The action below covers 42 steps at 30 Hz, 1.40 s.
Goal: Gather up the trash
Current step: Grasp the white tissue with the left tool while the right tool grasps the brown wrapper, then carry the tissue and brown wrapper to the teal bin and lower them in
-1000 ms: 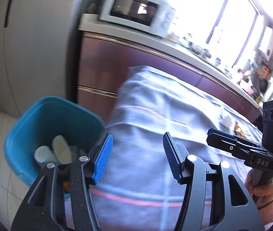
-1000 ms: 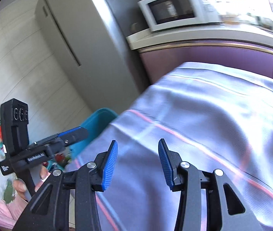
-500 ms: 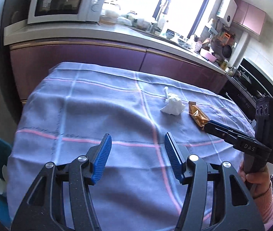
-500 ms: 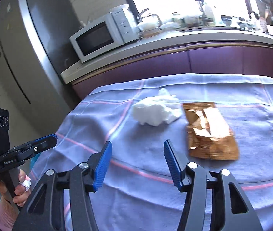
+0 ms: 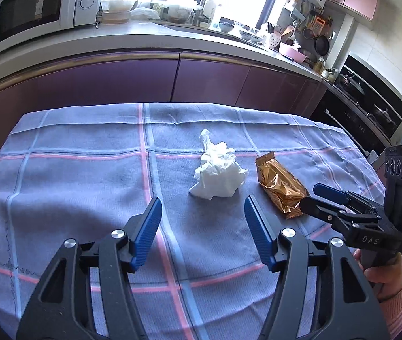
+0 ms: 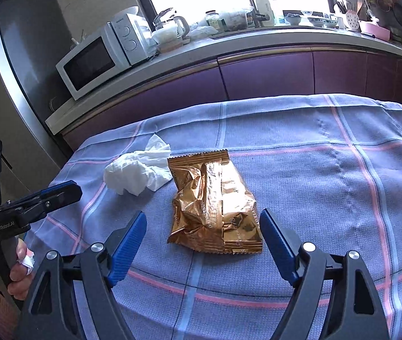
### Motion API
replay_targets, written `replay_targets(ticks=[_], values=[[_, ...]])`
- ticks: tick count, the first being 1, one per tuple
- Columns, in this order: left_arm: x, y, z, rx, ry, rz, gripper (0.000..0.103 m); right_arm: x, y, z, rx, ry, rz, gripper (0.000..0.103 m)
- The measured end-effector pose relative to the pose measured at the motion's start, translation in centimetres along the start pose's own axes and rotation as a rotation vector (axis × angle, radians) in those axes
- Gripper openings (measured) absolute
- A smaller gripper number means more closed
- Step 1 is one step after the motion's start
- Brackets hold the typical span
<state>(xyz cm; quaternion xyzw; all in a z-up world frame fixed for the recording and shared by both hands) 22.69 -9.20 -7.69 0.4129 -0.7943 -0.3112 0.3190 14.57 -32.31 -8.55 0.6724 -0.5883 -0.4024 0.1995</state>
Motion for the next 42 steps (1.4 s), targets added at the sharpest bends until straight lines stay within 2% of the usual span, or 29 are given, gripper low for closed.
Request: replay_targets(ticks=[9,12,14,18,20,30,32,42], values=[[1.1,-4.6,-2.2,-0.058,-0.012,-0.016,0.057,-0.5,-1.5,-0.2,-0.042,0.043,0.01,0.079],[1.3,-5.8,-2.6,-0.08,-0.006,-0.003,0.049,-0.6,-1.6,-0.2,-0.051,0.045,0.005,0.074],[1.3,-6.5,-2.6,-0.096,0.001,0.008,0.036,-0.4,-1.6,-0.2,-0.054,0.035,-0.005,0.068],[1.2,-7.1,-2.3,-0.107,0.006,0.008,0.024,0.0,-1.5,-0.2,-0.052,0.017,-0.018,0.052],[1.1,-7.0,-2.2,-0.105,0.011,0.014,0.019,0.1,-1.5,-0.2,-0.054,0.011,-0.027,0.05],[1.1,-4.1,-1.0,-0.049,-0.004,-0.004,0.016,-0.7,-0.7,0.0,-0.021,0.033,-0.051,0.039],[0.7,-3.2,-0.5,-0.034,-0.002,-0.002,0.015,-1.0,-0.5,0.1,-0.018,0.033,-0.071,0.029],[-1.7,2.2,2.3,0.025,0.019,-0.033,0.015,-3.0,0.9,0.7,0.016,0.044,-0.144,0.022]])
Point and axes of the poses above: each gripper's, at about its wrist camera, not at the fingertips, and y roughly against the way its jaws point, x to its right, z to its underside, the point moved 3 cm from there along -y, roughly the way its jaws point, and after that the axes turned 5 degrees about -x, right-handed, at the moved point
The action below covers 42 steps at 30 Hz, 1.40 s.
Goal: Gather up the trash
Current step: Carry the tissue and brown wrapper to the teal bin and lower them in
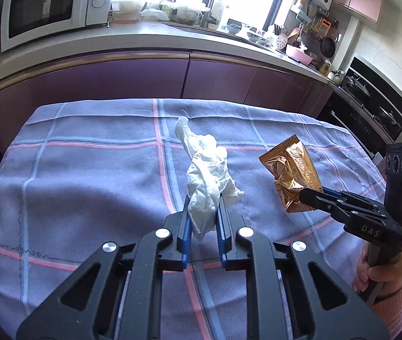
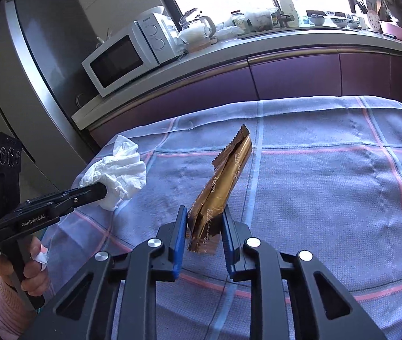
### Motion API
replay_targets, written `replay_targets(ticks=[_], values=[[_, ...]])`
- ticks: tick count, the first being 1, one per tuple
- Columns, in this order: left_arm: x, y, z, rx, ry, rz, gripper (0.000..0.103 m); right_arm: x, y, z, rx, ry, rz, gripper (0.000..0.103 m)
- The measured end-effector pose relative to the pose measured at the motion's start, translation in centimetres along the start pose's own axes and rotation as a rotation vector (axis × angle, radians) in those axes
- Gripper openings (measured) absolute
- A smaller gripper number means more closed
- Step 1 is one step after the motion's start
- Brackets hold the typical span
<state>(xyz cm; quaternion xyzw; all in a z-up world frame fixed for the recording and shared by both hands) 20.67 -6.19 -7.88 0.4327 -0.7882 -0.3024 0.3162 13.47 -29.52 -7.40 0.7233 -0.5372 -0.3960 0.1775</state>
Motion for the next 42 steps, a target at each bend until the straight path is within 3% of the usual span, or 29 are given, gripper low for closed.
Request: replay_targets(ticks=[20,42], values=[[-5.8,9.1,6.9,0.073,0.101,-0.054,0.015,-8.2,0.1,2.0,0.011,0.085,-0.213,0.02],[-8.8,15.7,11.7,0.149,0.175,-0.143,0.015,-15.5,-1.0,4.1,-0.037,0.189,-0.319,0.02]])
Point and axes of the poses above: each gripper's, at about its wrist camera, not at the fingertips, and y roughly against the way its jaws point, x to its right, z to its underside, the point moved 3 cm from there along -y, roughly the way its jaws point, and after that the axes turned 5 degrees about -x, right-handed, at the moved point
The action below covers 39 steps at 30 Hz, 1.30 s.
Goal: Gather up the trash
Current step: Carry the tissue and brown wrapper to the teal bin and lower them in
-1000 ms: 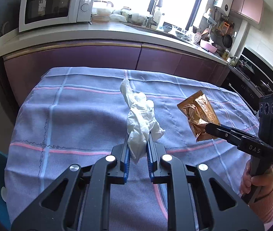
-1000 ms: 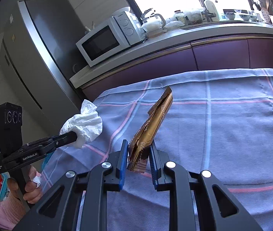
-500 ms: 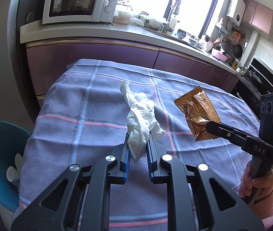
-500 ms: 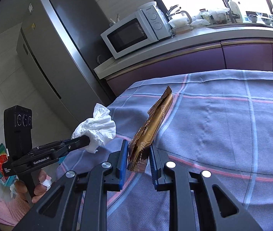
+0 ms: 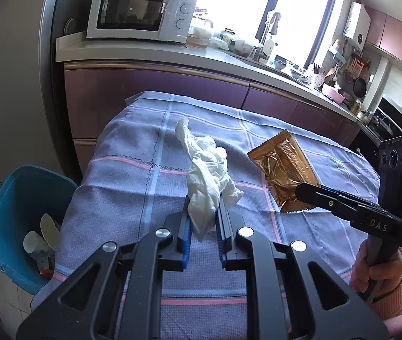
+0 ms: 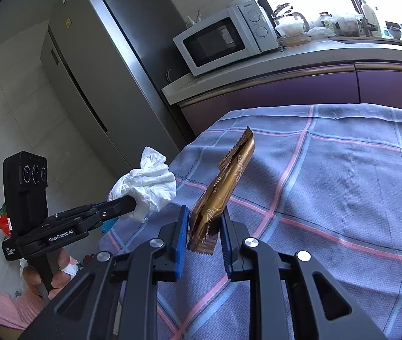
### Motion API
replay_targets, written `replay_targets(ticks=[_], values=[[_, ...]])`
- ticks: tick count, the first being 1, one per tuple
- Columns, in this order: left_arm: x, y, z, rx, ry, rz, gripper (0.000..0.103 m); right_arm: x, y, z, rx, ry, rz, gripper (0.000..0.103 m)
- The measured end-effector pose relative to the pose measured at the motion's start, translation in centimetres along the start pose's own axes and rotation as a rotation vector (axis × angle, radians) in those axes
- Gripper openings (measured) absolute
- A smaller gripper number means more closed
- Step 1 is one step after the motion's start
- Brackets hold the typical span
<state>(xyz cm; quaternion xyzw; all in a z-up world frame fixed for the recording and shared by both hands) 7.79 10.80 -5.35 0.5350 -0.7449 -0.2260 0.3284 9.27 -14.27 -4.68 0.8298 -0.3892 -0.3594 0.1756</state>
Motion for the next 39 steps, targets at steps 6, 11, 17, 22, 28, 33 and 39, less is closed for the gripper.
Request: replay_targets(ticks=[6,11,17,22,28,33,39], values=[[-0.4,0.9,0.6,0.011,0.001,-0.024,0.015,-0.9,-0.7,0.1,-0.014,0.017,-0.018,0.02],[-0.6,1.5,1.0,0.017,0.001,-0.04,0.015,-1.6,-1.2,0.2,-0.026,0.026,-0.028,0.02],[-0.6,2.2,1.2,0.029,0.0,-0.055,0.015,-2.1,-1.7,0.4,-0.035,0.033,-0.043,0.02],[-0.6,2.7,1.3,0.035,0.0,-0.066,0.015,-2.5,-2.2,0.4,-0.043,0.039,-0.054,0.02],[-0.9,3.2,1.4,0.039,0.008,-0.079,0.015,-3.1,-2.7,0.4,-0.05,0.051,-0.066,0.02],[-1.2,3.7,1.7,0.045,0.017,-0.09,0.015,-3.5,-3.1,0.3,-0.057,0.06,-0.075,0.02],[-1.6,4.1,1.8,0.051,0.021,-0.102,0.015,-4.1,-3.7,0.3,-0.062,0.07,-0.087,0.02]])
Point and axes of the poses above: each gripper's, at about its wrist camera, not at the fingertips, and y roughly against the way its jaws point, x to its right, z to its underside, the point moved 3 cm from there along -y, roughly the way its jaws point, and after that the axes turned 5 degrees about -x, right-handed, at the moved point
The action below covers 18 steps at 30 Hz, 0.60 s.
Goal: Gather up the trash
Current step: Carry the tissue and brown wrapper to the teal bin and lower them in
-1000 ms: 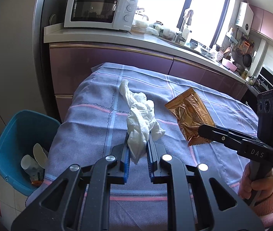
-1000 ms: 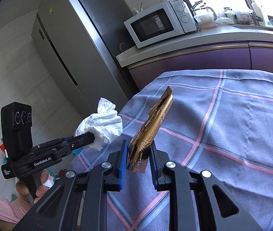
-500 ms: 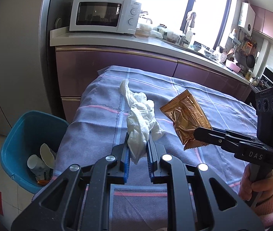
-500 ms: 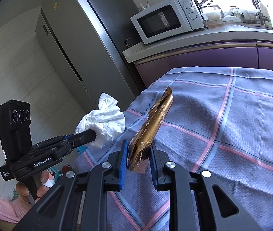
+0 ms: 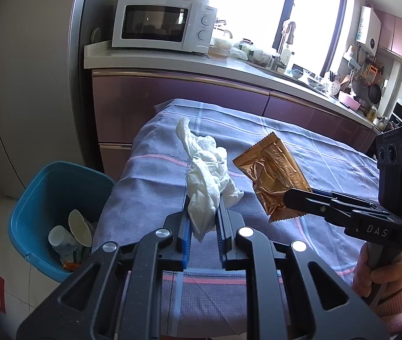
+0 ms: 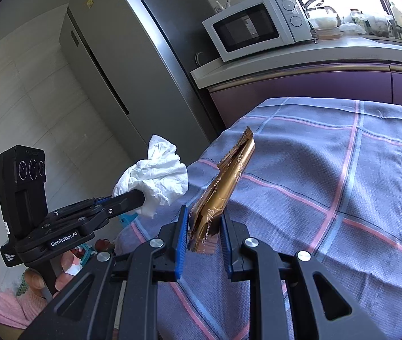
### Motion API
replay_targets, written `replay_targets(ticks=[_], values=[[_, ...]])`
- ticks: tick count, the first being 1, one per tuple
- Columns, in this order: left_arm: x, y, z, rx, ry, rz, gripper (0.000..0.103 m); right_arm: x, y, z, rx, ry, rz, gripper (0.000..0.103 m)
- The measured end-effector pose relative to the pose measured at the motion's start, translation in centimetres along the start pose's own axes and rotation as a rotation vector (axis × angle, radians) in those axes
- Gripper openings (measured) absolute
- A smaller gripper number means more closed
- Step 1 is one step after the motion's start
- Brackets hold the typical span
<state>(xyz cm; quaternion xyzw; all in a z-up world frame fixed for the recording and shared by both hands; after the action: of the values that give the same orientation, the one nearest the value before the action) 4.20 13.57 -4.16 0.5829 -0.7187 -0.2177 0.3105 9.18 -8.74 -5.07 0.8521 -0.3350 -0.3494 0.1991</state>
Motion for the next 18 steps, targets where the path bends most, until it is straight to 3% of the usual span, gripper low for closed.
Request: replay_targets(ticks=[18], values=[[-1.5,0.9,0.1,0.021,0.022,-0.03,0.015,-1.3,-2.0,-1.1,-0.019,0.028,-0.028,0.02]])
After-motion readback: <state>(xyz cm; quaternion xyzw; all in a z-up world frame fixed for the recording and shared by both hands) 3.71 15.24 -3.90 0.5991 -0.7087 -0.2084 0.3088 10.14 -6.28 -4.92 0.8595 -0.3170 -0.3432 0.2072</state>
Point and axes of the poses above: each gripper's, at about its wrist camera, not at the fingertips, and y roughly against the way its jaws point, x to its right, z to its underside, the point moved 3 cm from there along -y, roughly the way its jaws point, and after that the axes turned 5 degrees about -x, right-handed, at the moved point
